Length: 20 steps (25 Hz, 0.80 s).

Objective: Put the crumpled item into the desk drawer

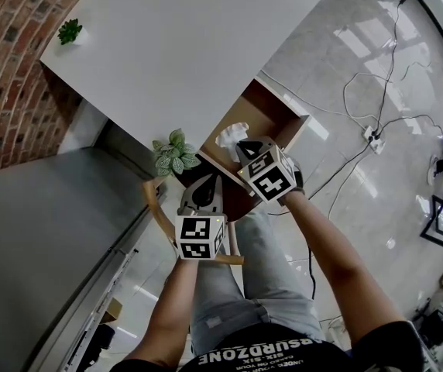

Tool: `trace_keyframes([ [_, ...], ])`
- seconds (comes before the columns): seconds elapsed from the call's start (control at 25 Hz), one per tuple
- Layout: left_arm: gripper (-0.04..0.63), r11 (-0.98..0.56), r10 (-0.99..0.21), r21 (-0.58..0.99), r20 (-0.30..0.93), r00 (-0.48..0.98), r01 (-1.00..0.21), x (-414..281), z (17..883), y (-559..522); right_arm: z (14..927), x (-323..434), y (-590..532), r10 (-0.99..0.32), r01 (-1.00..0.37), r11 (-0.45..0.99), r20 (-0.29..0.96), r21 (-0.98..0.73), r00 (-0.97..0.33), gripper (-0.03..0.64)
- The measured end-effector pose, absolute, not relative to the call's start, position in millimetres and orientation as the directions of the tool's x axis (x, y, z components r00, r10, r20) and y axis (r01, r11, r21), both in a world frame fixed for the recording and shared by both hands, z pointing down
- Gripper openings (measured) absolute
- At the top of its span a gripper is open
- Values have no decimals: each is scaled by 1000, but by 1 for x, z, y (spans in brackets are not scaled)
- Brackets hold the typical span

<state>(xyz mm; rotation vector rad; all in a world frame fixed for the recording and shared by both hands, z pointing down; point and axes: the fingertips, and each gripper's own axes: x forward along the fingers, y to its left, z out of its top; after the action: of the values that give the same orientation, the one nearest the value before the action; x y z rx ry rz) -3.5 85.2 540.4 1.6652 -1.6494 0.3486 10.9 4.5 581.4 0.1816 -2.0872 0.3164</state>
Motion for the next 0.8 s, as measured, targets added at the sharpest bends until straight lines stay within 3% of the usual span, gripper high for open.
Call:
trace_keyframes([
  [0.8,5,233,-733,293,679,30,-927,-18,553,83,611,-2,11,108,-93,982,886,-166,-451,0],
])
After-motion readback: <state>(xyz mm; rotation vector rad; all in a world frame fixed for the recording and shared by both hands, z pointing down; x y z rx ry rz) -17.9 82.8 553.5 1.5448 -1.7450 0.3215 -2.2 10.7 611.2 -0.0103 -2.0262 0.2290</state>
